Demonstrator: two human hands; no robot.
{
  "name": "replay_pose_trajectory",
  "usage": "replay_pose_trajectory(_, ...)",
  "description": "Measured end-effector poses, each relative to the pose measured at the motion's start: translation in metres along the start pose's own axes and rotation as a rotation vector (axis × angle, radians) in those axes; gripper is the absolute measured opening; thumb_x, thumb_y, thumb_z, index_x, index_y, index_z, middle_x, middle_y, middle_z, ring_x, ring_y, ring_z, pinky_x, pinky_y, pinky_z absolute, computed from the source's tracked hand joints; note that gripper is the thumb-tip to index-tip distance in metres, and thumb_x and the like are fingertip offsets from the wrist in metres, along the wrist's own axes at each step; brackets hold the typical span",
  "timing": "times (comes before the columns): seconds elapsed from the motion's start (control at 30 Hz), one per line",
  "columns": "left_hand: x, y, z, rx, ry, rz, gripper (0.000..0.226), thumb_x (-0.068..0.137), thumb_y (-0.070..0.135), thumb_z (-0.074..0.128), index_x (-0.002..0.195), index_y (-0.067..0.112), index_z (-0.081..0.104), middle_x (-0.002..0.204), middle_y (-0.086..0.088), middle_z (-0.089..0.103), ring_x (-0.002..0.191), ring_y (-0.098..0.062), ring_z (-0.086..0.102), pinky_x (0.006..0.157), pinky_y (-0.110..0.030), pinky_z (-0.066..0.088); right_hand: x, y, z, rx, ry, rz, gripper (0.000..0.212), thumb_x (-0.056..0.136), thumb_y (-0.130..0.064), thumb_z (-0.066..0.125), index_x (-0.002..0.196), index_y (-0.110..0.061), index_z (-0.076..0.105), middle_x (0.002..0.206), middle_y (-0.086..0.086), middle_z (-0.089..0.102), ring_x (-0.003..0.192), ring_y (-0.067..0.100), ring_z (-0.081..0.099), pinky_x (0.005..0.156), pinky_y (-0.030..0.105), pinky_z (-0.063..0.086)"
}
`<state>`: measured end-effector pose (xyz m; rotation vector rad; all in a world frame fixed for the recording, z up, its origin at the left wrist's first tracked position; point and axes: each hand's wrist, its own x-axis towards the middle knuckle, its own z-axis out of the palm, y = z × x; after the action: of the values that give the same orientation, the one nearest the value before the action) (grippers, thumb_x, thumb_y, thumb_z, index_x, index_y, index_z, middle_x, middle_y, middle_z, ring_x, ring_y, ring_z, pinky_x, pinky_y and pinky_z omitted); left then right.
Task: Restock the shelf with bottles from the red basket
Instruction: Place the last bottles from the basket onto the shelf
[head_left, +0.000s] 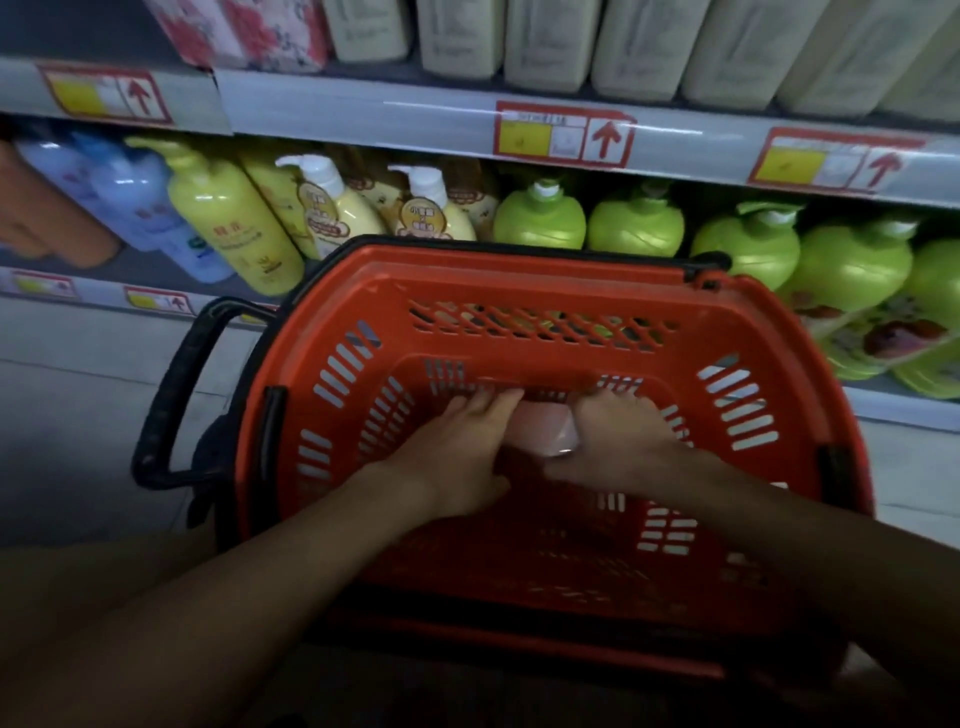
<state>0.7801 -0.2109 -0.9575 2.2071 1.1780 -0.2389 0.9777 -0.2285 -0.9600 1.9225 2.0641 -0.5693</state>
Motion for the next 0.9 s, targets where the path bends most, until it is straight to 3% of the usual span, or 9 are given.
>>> replay_pose_trajectory(0.13,0.011,0.022,0.009,-0.141,0.06,0.051,0.122,0.063,0.048,0.086,0.16,0.023,0.016,0.157,-0.002,0.035,0.145,-0.026,0.035,0.115,-0.046,0.037,-0.041,-0.022,-0.061,0.046,0.172,0.032,0.06,0.062,-0.075,0.068,0.091,-0.022,0.065,0.1,0.002,0.07,0.093,0.028,0.067,0.07,0.03,0.042)
replay_pose_trajectory(0.3,0.005,0.07,0.001,-0.685,0.295,0.125,0.093,0.053,0.02,0.086,0.135,0.037,0.046,0.113,0.015,0.071,0.104,-0.006,0.07,0.089,-0.035,0.058,-0.088,0.007,-0.1,0.19,0.378,0.141,0.064,0.057,-0.081,0.053,0.075,-0.021,0.065,0.075,0.0,0.066,0.078,0.03,0.067,0.06,0.031,0.04)
replay_pose_trajectory(0.37,0.006,0.08,-0.009,-0.897,0.29,0.121,0.089,0.047,0.014,0.082,0.127,0.033,0.047,0.108,0.008,0.073,0.1,-0.016,0.072,0.083,-0.038,0.058,-0.099,0.015,-0.108,0.287,0.522,0.128,0.058,0.07,-0.076,0.053,0.086,-0.022,0.066,0.082,0.002,0.07,0.084,0.032,0.068,0.066,0.034,0.048)
replay_pose_trajectory(0.43,0.009,0.085,-0.024,-1.064,0.321,0.078,0.075,0.043,0.008,0.077,0.112,0.026,0.054,0.095,0.005,0.074,0.09,-0.017,0.072,0.073,-0.034,0.056,-0.105,0.026,-0.117,0.694,0.575,0.127,0.053,0.081,-0.072,0.052,0.102,-0.026,0.068,0.093,0.001,0.076,0.09,0.028,0.071,0.084,0.044,0.056)
replay_pose_trajectory(0.53,0.006,0.084,-0.049,-1.398,0.291,0.052,0.059,0.041,0.005,0.067,0.099,0.009,0.059,0.084,-0.002,0.066,0.075,-0.014,0.063,0.065,-0.029,0.047,-0.111,0.048,-0.121,1.073,0.509,0.125,0.048,0.075,-0.075,0.059,0.1,-0.036,0.072,0.089,-0.004,0.079,0.086,0.018,0.076,0.094,0.053,0.057)
replay_pose_trajectory(0.67,-0.006,0.089,-0.074,-1.712,0.186,0.032,0.025,0.052,0.002,0.055,0.076,0.012,0.057,0.08,-0.005,0.063,0.069,-0.018,0.06,0.069,-0.031,0.043,-0.116,0.041,-0.102,0.996,0.218,0.057,0.046,0.078,-0.057,0.076,0.117,-0.033,0.07,0.106,-0.007,0.077,0.097,0.0,0.072,0.085,0.018,0.053)
replay_pose_trajectory(0.77,-0.013,0.095,-0.082,-1.761,0.107,0.048,0.018,0.052,-0.002,0.048,0.059,0.014,0.054,0.072,-0.004,0.06,0.068,-0.018,0.056,0.069,-0.028,0.043,-0.114,0.019,-0.086,1.145,0.043,-0.083,0.049,0.081,-0.032,0.083,0.127,-0.034,0.064,0.119,-0.012,0.075,0.109,0.002,0.07,0.091,0.022,0.056)
replay_pose_trajectory(0.83,-0.013,0.095,-0.084,-1.728,0.058,0.074,0.021,0.056,0.001,0.046,0.053,0.015,0.061,0.072,-0.004,0.062,0.072,-0.019,0.057,0.073,-0.028,0.044,-0.109,0.012,-0.073,1.2,0.101,-0.088,0.057,0.076,-0.026,0.088,0.129,-0.029,0.064,0.119,-0.011,0.075,0.111,0.006,0.071,0.093,0.031,0.058)
replay_pose_trajectory(0.9,-0.01,0.097,-0.086,-1.585,0.067,0.129,0.023,0.064,0.005,0.053,0.072,0.013,0.073,0.084,-0.007,0.067,0.085,-0.023,0.062,0.086,-0.035,0.051,-0.105,0.008,-0.062,1.186,0.221,-0.007,0.06,0.07,-0.035,0.092,0.123,-0.027,0.066,0.111,-0.011,0.077,0.103,0.005,0.073,0.088,0.031,0.061)
